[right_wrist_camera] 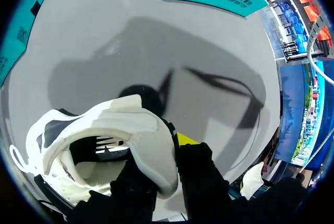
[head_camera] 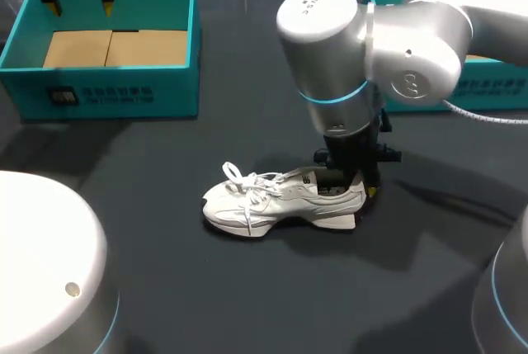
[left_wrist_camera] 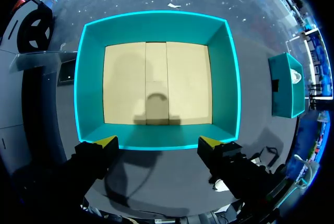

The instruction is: Take the shoe out of the shoebox, open the shoe tongue, remove and reinsert the insole, then place the shoe into the shoebox

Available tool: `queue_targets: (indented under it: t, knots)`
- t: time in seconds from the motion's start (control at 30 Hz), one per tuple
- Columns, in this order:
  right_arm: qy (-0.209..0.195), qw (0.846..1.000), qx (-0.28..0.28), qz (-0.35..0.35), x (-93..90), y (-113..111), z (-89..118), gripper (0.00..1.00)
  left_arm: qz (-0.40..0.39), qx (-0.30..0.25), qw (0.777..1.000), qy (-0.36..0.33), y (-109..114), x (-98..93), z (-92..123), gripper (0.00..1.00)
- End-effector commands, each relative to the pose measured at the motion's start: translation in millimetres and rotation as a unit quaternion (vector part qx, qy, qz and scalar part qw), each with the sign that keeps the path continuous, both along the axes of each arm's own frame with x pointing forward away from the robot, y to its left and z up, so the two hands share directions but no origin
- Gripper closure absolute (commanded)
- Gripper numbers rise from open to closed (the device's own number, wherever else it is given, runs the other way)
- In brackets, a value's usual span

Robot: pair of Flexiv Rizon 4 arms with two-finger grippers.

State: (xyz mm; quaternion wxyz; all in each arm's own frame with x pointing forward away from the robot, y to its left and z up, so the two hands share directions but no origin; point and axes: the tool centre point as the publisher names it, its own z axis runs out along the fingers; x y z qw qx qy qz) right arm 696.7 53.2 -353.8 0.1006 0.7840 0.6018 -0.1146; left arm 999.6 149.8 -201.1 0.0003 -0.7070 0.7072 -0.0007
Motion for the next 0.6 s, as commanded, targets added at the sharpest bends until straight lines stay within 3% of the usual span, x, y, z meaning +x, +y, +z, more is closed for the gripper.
queue_targets:
  t: [0.03, 0.6]
  knots:
    - [0.002, 1.000, 0.003, 0.001, 1.0, 3, -6, 1.00, 0.000, 0.000, 1.000, 0.000, 0, 0.1, 1, 0.00]
    - [0.025, 1.000, 0.011, 0.008, 4.4, -1, -19, 1.00, 0.000, 0.000, 1.000, 0.000, 0, 0.1, 1, 0.00]
